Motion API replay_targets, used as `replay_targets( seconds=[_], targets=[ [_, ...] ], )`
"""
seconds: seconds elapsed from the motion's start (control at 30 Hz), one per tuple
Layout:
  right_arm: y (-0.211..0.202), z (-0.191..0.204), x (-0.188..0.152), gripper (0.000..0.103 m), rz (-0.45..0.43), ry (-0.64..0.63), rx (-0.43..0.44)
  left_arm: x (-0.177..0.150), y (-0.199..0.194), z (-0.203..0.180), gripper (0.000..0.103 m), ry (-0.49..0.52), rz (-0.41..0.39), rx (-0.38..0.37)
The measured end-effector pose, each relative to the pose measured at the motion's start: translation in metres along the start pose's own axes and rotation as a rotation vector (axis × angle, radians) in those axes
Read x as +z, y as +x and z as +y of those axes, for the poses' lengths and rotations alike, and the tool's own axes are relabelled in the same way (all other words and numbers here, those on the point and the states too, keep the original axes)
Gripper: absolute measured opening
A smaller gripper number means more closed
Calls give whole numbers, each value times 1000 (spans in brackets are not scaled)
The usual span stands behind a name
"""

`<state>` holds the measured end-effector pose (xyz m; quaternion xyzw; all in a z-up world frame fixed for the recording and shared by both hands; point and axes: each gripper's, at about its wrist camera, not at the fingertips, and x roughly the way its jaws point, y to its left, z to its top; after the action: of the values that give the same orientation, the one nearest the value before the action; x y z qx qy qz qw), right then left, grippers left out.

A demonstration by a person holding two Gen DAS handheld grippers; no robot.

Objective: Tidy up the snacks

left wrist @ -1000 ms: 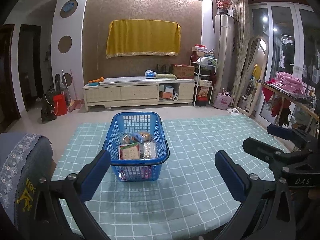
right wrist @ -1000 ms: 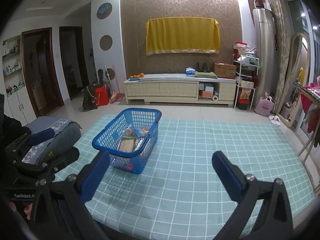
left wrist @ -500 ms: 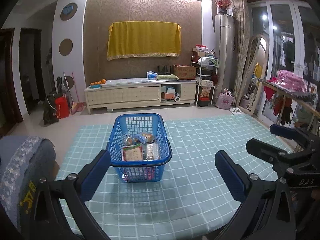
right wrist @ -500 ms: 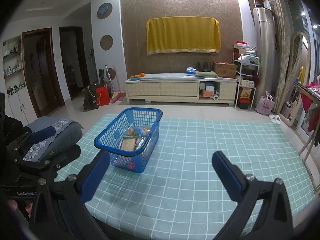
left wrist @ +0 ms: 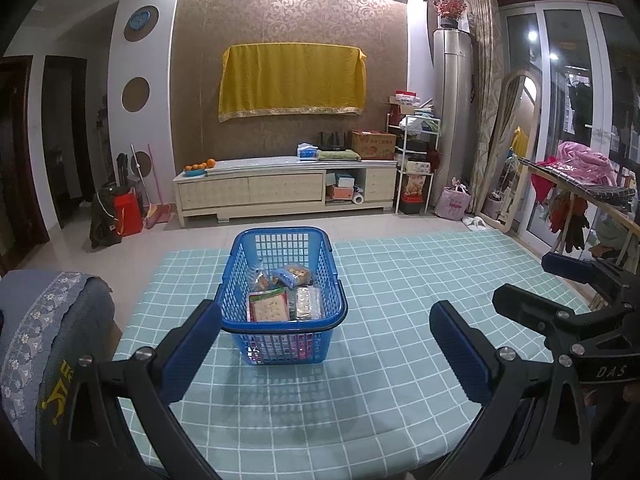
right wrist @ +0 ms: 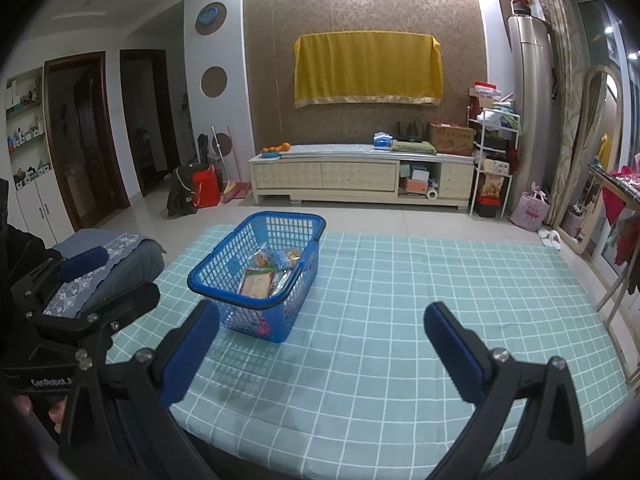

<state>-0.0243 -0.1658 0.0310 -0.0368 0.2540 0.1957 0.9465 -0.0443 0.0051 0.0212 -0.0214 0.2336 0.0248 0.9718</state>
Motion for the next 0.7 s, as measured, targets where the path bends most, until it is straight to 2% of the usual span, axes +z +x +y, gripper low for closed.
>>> replay_targets(
  seconds=[0.43,0.7],
  targets=[
    [-1,-1,2,103,-1,-3,-11,0,-3,-3,103,-1,-2,23],
    [0,0,1,103,2,-6,-15,0,-3,-1,103,-11,5,11]
  ],
)
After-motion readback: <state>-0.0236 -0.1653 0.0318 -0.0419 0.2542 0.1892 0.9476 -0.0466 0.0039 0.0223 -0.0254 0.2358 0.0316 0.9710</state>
